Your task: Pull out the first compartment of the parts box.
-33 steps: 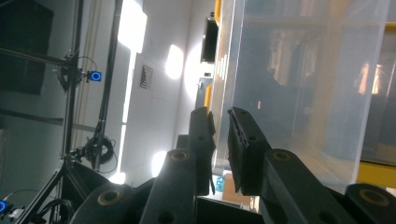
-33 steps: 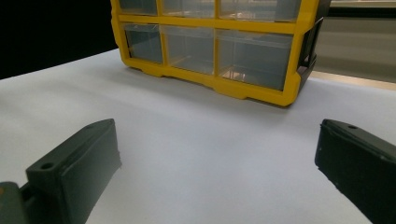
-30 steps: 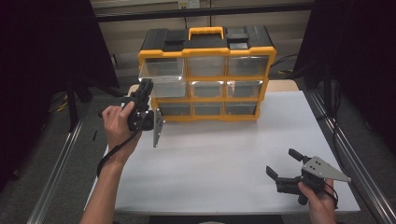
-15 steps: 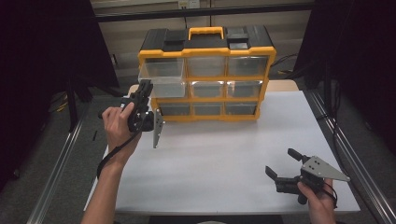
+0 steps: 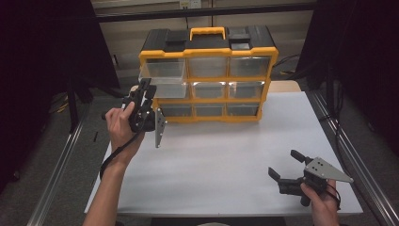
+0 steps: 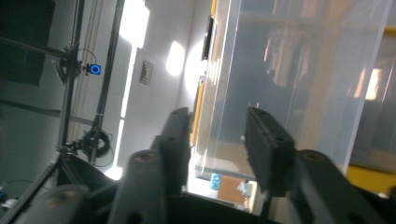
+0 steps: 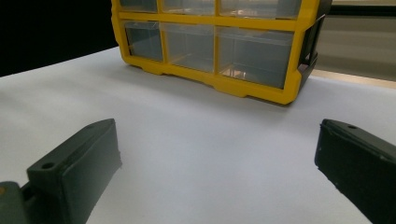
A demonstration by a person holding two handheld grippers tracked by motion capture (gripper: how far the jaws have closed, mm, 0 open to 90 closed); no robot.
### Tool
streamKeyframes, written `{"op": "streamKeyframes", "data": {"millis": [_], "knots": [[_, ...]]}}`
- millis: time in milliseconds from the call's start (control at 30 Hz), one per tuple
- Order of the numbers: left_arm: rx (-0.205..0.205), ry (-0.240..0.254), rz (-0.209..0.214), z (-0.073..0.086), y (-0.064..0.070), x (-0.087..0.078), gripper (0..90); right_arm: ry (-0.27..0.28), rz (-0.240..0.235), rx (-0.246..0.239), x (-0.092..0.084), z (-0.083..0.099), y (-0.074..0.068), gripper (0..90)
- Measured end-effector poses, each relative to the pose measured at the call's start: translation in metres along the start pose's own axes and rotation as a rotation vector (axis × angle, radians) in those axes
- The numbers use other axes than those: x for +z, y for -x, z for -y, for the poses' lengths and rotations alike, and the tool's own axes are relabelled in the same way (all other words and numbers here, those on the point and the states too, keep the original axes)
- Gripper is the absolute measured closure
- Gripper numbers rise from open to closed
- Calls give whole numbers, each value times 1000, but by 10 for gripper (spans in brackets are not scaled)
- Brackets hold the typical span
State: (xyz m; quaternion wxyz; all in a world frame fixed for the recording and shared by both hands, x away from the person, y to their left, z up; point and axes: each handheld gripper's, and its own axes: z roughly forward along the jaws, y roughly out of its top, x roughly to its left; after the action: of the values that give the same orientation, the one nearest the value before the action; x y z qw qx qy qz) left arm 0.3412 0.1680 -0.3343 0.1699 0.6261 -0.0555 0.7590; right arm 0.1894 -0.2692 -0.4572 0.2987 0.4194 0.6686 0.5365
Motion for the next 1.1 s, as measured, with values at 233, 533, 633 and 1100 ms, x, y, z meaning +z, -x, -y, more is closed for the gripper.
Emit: {"op": "streamKeyframes", "data": {"millis": [233,533,633,1100], "knots": [[-131,-10,31,0,-1,2,268,6,7,-3,-3,0,-1,0],[-417,2,59,2,-3,-2,93,-1,-6,-21,0,-2,-5,0],[-533,0,100,4,-5,0,82,-4,-7,-15,2,-2,-4,0],[-1044,-53,226,19,-15,3,44,-2,-9,-20,1,-2,-5,0]]}}
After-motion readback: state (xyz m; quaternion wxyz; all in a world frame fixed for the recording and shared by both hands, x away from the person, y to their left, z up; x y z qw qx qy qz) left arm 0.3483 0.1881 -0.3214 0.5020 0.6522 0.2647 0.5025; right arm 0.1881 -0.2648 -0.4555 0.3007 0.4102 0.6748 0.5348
